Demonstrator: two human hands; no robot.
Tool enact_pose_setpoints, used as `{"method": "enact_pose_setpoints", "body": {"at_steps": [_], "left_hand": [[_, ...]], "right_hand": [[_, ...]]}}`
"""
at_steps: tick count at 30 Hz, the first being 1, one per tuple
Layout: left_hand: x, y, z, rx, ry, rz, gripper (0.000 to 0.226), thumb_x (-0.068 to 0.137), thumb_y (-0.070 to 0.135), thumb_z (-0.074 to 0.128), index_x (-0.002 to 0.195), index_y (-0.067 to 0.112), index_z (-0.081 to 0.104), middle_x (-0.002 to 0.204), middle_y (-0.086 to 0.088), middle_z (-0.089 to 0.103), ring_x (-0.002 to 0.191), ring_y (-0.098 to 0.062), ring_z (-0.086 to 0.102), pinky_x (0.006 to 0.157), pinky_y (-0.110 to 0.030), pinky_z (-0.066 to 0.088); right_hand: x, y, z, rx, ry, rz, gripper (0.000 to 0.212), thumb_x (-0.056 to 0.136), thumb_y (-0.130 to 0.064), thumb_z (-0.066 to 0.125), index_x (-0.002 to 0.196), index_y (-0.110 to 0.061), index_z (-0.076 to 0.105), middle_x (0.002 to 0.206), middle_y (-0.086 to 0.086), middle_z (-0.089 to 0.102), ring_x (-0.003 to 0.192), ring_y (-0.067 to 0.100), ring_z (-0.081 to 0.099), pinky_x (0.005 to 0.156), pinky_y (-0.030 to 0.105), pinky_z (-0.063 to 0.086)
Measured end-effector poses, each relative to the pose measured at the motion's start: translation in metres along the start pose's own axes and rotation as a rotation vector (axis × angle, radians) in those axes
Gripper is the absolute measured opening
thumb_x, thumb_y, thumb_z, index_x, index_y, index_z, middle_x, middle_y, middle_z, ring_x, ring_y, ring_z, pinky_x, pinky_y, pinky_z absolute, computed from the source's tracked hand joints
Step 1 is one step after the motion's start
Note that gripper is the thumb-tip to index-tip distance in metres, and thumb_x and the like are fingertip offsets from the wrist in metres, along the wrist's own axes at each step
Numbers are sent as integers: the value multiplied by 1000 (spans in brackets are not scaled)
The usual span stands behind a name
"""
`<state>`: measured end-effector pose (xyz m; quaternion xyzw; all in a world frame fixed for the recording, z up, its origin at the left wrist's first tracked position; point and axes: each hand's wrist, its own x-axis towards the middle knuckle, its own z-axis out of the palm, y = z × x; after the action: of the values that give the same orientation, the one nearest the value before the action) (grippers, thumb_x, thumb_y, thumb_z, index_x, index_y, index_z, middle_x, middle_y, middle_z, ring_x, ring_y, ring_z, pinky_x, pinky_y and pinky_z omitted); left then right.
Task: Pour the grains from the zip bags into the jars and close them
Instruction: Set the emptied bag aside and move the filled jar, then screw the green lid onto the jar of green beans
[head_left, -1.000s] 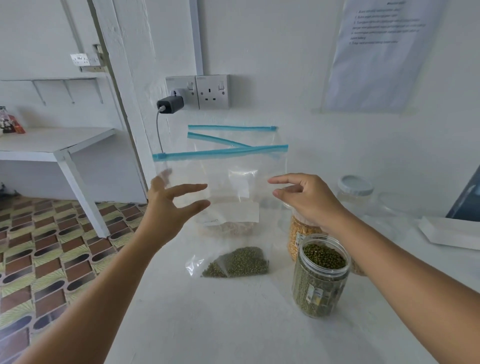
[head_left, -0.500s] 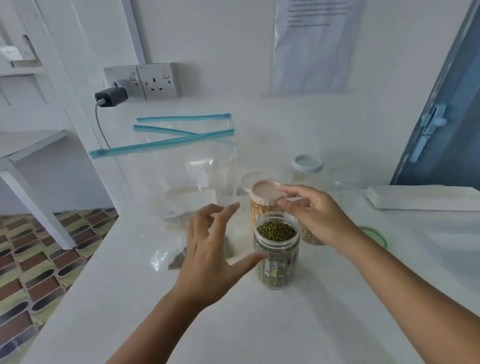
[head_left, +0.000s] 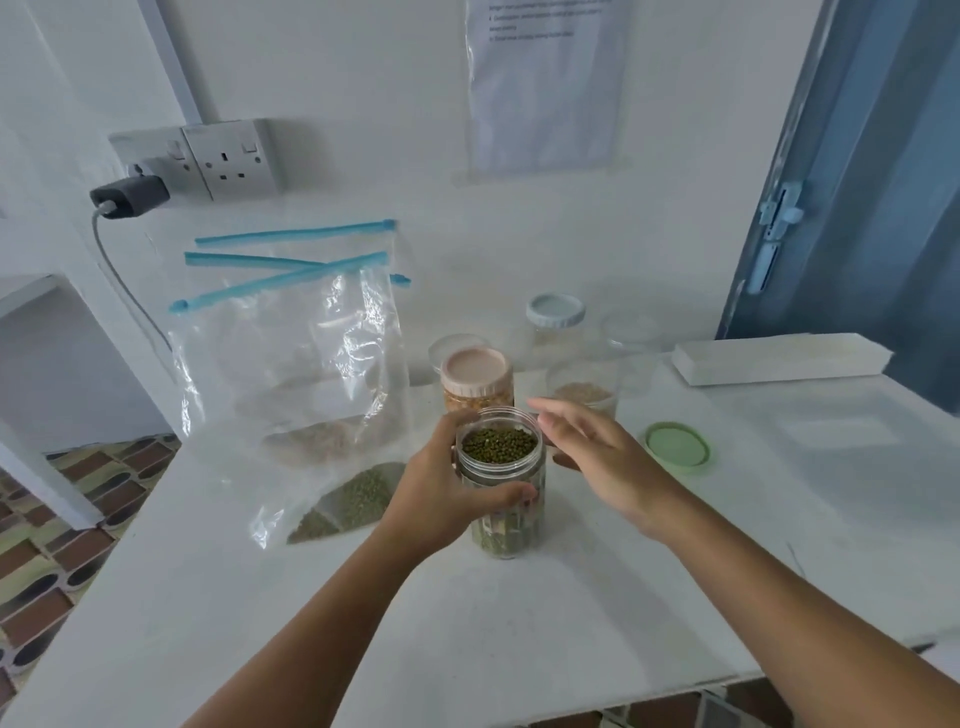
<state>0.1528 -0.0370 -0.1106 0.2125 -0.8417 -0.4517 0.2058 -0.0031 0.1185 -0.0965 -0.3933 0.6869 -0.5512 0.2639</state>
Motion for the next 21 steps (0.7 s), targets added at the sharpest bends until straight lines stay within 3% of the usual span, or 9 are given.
{"method": "enact_pose_setpoints", "body": {"at_steps": [5,8,12,15,18,21], "left_hand": [[8,9,21,-13,-17,20,89,59,51,99,133,42,51,118,20,70,107,6,66,93,-22,54],[17,19,43,0,-35,34,92,60,54,97,135,42,47,119,22,67,107,11,62,92,-18,51],[29,34,73,-4,-65,66,96,59,59,96,139,43,44,123,23,65,112,7,62,98,-26,53],[38,45,90,-14,-97,92,91,60,57,96,134,47,44,120,26,65,108,13,61,96,-21,53],[45,50,102,-29,-124,105,94,59,57,97,137,46,46,123,21,67,111,7,63,99,-27,55],[50,51,108,-23,-130,108,95,58,59,96,138,46,46,124,21,67,112,5,63,99,-27,55]], "right_hand": [[-9,10,-20,-19,39,19,65,78,-91,53,133,-56,62,139,-29,61,132,-4,54,120,42,40],[-16,17,-40,-17,106,27,48,91,-76,54,131,-53,64,135,-28,64,131,-4,56,120,42,40],[-24,27,-70,-15,184,52,38,100,-60,55,134,-45,66,135,-25,65,131,-3,56,119,42,42],[-30,33,-88,-18,221,65,37,102,-56,54,135,-44,66,135,-24,66,130,-1,57,118,42,43],[-33,38,-103,-4,225,69,36,105,-53,51,136,-41,66,134,-22,66,131,0,57,118,42,44],[-32,44,-116,-17,224,63,48,100,-65,47,137,-40,64,135,-21,66,132,1,56,118,40,42]]}}
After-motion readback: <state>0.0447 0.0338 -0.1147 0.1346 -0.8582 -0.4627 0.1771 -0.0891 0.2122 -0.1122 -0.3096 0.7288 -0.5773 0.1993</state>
